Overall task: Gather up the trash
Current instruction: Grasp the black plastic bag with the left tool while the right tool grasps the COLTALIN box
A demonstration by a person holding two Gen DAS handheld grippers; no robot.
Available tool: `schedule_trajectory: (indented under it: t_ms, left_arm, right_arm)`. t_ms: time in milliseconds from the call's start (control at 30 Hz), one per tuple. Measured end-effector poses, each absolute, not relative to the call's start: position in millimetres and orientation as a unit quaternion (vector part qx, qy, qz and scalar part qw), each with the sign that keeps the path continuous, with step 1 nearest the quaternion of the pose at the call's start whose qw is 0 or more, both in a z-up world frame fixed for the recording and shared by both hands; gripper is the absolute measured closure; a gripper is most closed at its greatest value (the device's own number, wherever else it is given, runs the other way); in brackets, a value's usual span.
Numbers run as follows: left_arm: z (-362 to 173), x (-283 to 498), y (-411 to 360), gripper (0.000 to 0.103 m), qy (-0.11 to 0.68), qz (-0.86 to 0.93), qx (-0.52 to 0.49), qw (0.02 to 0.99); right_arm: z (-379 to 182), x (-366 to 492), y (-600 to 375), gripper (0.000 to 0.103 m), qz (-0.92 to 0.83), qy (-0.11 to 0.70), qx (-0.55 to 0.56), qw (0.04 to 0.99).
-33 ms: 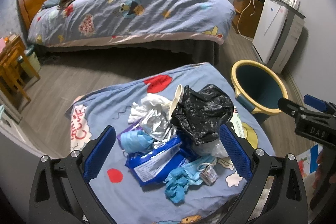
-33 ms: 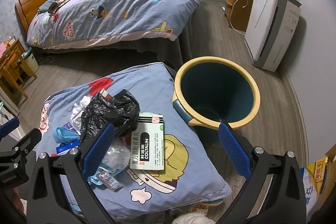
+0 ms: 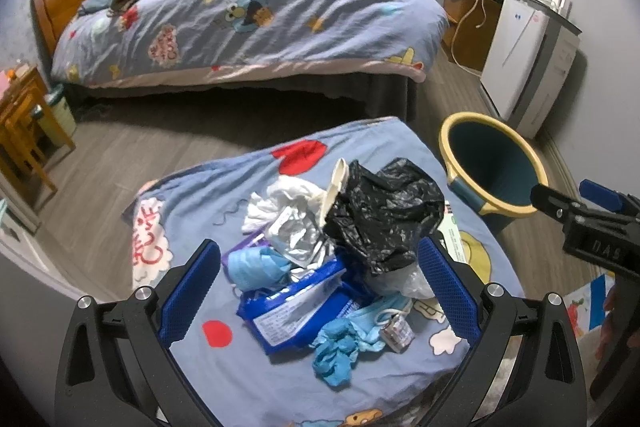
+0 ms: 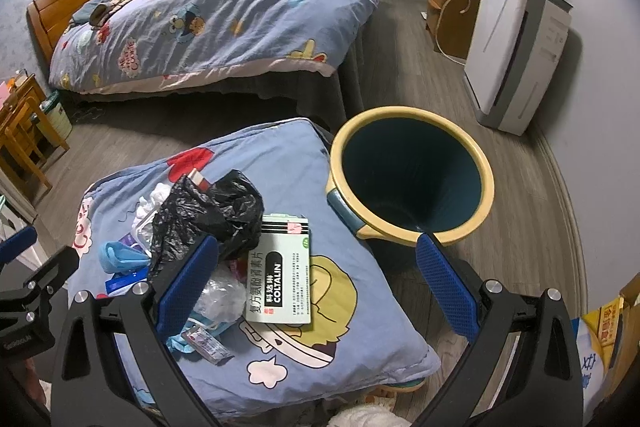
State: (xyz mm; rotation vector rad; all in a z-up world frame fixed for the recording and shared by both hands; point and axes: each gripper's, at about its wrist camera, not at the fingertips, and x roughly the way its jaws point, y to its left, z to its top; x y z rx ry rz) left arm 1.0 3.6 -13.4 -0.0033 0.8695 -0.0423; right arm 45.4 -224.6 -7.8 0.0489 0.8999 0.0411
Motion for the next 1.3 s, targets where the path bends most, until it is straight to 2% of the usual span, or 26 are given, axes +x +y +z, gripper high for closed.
schedule_trajectory:
  t_ms: [200, 433, 633, 700, 833, 900, 967, 1000, 1100, 1200, 1300]
  left_arm:
    - [-33.0, 15.7, -6.7, 0.005, 0.438, -0.038, -0.008, 0.898]
    - [-60.1, 49.4, -27.0, 0.005, 0.462, -0.051, 0.023, 0.885]
    - [-88.2, 83.3, -29.0, 0.011, 0.493, -0.052, 0.025, 0.868]
    - [-97.5, 93.1, -27.4, 0.020, 0.509, -0.057, 0.013, 0.859]
    - [-113.2, 104.9, -25.5, 0.030, 0.528, -0.065, -0.004, 0.847]
    - [-118.5, 107.4, -26.2, 0.044, 0.534, -0.069, -0.005, 0.843]
    - [-119.5, 107.4, -26.9, 0.052, 0.532, -0.066, -0.003, 0.844]
    - [-118.6, 106.8, -26.2, 0.062, 0.529, -0.064, -0.002, 0.846]
    - [-113.8, 104.9, -20.3, 0.079, 0.522, -0.065, -0.009, 0.850]
    - [-108.1, 102.1, -16.1, 0.087, 0.510, -0.065, -0.004, 0.858]
    - [-98.7, 100.1, -11.7, 0.090, 0.497, -0.064, -0.006, 0.865]
  right_arm:
    - [-13.0, 54.4, -247.0, 0.006, -0.010, 0.453, 0.069, 0.889]
    - [-20.5, 83.7, -253.7, 0.006, 0.001, 0.464, 0.058, 0.884]
    - [-47.7, 111.0, -256.2, 0.006, 0.008, 0.505, 0.088, 0.859]
    - [-55.3, 117.3, -253.4, 0.006, 0.015, 0.514, 0.086, 0.853]
    - [-69.3, 125.5, -246.2, 0.006, 0.023, 0.530, 0.072, 0.845]
    - [-75.5, 126.9, -244.0, 0.006, 0.025, 0.537, 0.075, 0.840]
    - [-80.6, 128.8, -242.0, 0.006, 0.027, 0.544, 0.080, 0.835]
    - [-82.1, 129.5, -241.3, 0.006, 0.028, 0.545, 0.081, 0.834]
    - [-84.5, 130.1, -236.7, 0.006, 0.031, 0.547, 0.076, 0.833]
    - [-87.3, 129.5, -235.4, 0.006, 0.033, 0.552, 0.086, 0.829]
    - [-89.0, 129.6, -236.2, 0.006, 0.035, 0.555, 0.095, 0.825]
